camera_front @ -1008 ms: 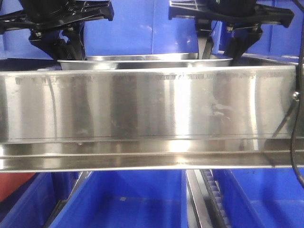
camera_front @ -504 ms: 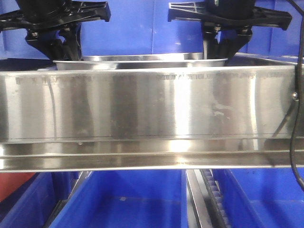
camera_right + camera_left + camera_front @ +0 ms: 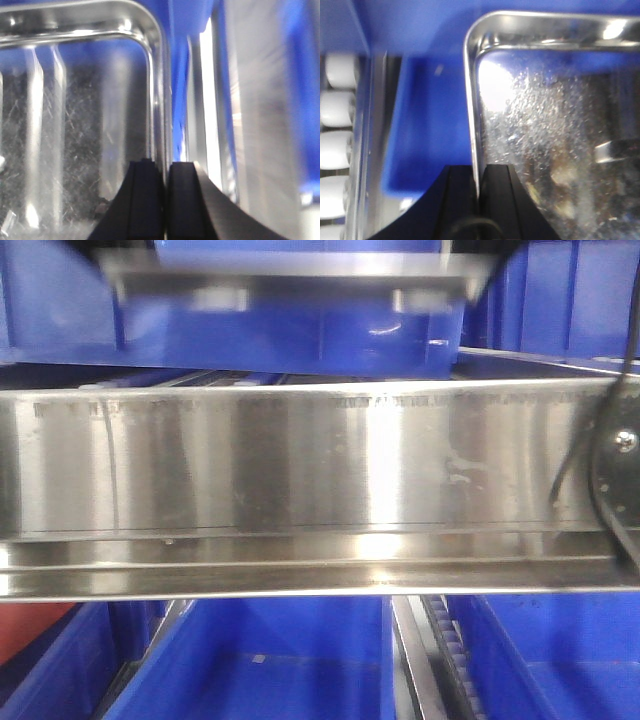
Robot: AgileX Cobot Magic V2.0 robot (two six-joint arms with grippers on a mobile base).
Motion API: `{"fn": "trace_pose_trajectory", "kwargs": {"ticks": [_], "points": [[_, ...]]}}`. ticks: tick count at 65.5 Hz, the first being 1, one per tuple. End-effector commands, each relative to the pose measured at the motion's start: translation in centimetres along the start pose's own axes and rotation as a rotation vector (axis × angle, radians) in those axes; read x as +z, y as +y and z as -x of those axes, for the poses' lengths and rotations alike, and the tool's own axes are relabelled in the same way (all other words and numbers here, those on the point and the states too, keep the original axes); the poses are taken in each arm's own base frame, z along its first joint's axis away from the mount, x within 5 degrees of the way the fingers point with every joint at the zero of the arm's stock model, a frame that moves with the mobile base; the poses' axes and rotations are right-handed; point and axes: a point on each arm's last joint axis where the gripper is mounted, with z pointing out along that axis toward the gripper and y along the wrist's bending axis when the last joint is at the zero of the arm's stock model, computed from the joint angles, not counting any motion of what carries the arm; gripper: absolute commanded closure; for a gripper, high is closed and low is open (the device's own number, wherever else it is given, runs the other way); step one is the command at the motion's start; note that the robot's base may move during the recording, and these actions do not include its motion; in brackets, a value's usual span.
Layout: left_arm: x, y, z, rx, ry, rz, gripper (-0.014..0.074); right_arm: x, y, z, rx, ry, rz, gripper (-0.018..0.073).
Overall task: Stack silver trays without gaps
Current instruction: 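Lift the silver tray with both grippers and pull it off the shelf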
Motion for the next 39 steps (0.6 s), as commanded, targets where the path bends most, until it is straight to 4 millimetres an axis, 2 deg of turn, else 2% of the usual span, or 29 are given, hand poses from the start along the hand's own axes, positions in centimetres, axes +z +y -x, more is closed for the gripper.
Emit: {"fn": "trace_pose_trajectory", "kwargs": {"ticks": [1, 14, 25, 31, 39], "points": [[-3.3, 0.2, 0.4, -0.003, -0.099, 0.027, 0.0613, -3.3, -0.4, -0.3, -0.034, -0.085, -0.061, 0.0637], [-8.5, -0.5, -0.9, 0.000, -0.177, 0.004, 0.0613, -8.1, 0.5, -2.0, -0.048, -0.170, -0.002, 0.0637], [-11.8, -0.6, -1.7, -0.007, -0.250, -0.025, 0.0613, -11.3, 0.2, -2.9, -0.056, -0.253, 0.026, 0.0637], [-12.8, -0.4, -1.8, -0.012, -0.270, -0.043, 0.0613, -11.9, 0.0, -3.1, -0.054, -0.256, 0.030, 0.0637], [-13.1, -0.3, -1.9, -0.014, -0.277, -0.048, 0.0613, -12.0, -0.1, -3.2, -0.053, -0.255, 0.028, 0.0637]]}}
